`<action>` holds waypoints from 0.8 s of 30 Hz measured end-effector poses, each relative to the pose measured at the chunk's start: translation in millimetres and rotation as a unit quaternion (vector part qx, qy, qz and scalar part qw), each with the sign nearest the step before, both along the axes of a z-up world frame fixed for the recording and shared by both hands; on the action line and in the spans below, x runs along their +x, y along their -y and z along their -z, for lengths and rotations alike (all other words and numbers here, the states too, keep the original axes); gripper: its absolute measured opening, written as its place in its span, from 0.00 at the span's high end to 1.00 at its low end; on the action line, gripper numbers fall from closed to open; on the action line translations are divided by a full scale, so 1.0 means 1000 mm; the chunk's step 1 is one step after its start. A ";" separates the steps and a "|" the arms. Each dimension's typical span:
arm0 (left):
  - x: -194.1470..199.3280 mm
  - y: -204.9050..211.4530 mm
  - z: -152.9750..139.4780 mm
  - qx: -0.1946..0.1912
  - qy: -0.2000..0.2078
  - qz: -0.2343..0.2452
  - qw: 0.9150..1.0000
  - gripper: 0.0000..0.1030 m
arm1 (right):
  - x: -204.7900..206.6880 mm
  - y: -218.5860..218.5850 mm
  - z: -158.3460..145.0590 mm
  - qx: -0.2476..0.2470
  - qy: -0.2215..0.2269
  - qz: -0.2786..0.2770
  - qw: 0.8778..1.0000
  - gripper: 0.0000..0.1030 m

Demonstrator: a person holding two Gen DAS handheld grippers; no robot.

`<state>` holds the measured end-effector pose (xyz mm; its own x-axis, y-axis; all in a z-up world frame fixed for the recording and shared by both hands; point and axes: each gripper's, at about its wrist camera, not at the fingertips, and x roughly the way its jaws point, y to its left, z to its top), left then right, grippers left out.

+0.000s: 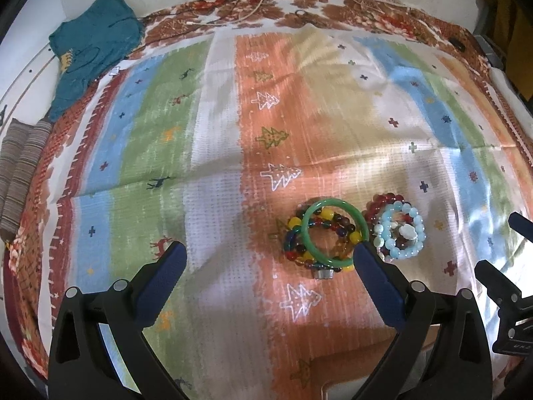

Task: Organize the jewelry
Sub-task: 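Grasp the green jade bangle with the left gripper while the right gripper grasps the light blue bead bracelet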

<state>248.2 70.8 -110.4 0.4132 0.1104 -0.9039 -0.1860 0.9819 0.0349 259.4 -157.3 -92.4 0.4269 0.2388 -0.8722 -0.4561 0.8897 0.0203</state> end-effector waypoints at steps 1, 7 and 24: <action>0.002 0.000 0.002 0.001 -0.003 0.000 1.000 0.05 | 0.003 -0.001 0.002 0.000 -0.004 0.000 1.000 0.04; 0.017 0.001 0.017 -0.003 -0.021 0.008 1.000 0.09 | 0.016 -0.007 0.018 0.001 -0.026 -0.002 1.000 0.04; 0.039 0.013 0.045 0.003 -0.055 0.037 0.998 0.26 | 0.048 -0.031 0.053 -0.027 -0.058 -0.009 0.998 0.22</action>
<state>287.6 58.2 -154.9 0.3186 0.0885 -0.9438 -0.1070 0.9926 0.0570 307.6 -126.4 -145.0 0.3176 0.1961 -0.9277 -0.4693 0.8827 0.0260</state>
